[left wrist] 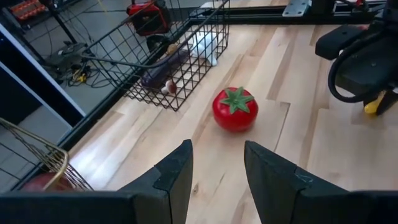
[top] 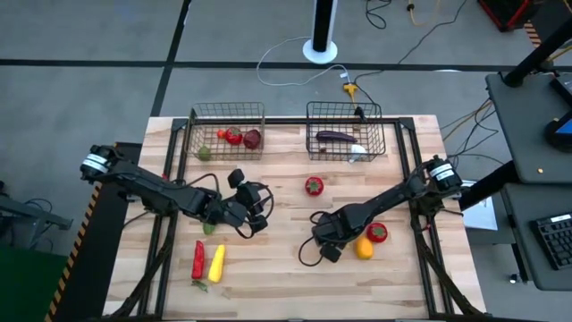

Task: Sort produce into baskets
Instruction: Put the small corn into the right wire basket

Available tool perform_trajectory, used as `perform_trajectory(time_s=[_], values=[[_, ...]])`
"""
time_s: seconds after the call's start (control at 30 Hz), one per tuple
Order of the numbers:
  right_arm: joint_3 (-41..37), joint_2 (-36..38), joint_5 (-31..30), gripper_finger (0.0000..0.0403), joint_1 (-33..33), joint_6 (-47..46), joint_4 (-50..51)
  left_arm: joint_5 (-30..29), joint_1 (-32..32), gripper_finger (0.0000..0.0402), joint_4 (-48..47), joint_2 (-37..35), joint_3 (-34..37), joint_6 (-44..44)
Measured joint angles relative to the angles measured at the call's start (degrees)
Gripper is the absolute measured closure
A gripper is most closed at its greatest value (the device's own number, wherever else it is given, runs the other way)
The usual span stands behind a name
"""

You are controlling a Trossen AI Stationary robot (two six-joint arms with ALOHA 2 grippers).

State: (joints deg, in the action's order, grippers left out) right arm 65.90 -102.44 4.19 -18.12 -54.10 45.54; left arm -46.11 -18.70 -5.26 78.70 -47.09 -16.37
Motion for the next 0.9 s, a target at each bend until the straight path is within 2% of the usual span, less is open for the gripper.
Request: perform_trajectory(time_s=[0.17, 0.37, 0.47, 0.63, 0.77, 0.9], values=[[3.8, 0.2, -0.3, 0.0355, 1.1, 4.4, -0.1, 0.0, -0.3, 0.0274, 0.2, 0.3, 0.0, -2.7], [11.0, 1.0, -1.9, 0.0357, 3.7, 14.0, 3.0, 0.0, -2.5, 0.0274, 0.2, -0.1, 0.0, -3.7], [16.0, 2.0, -4.6, 0.0356, 5.6, 18.9, 6.7, 0.1, -4.2, 0.0274, 0.2, -0.4, 0.0, -3.7], [25.0, 3.5, -12.4, 0.0355, 10.1, 27.6, 14.2, 0.1, -7.3, 0.0274, 0.1, -0.9, 0.0, -4.2], [30.8, 3.9, -19.2, 0.0357, 15.9, 34.4, 19.2, 0.1, -9.5, 0.0274, 0.1, -0.9, 0.0, -5.3], [34.3, 3.9, -20.8, 0.0356, 23.4, 41.8, 21.4, 0.2, -11.4, 0.0274, -0.4, -1.0, 0.0, -7.2]])
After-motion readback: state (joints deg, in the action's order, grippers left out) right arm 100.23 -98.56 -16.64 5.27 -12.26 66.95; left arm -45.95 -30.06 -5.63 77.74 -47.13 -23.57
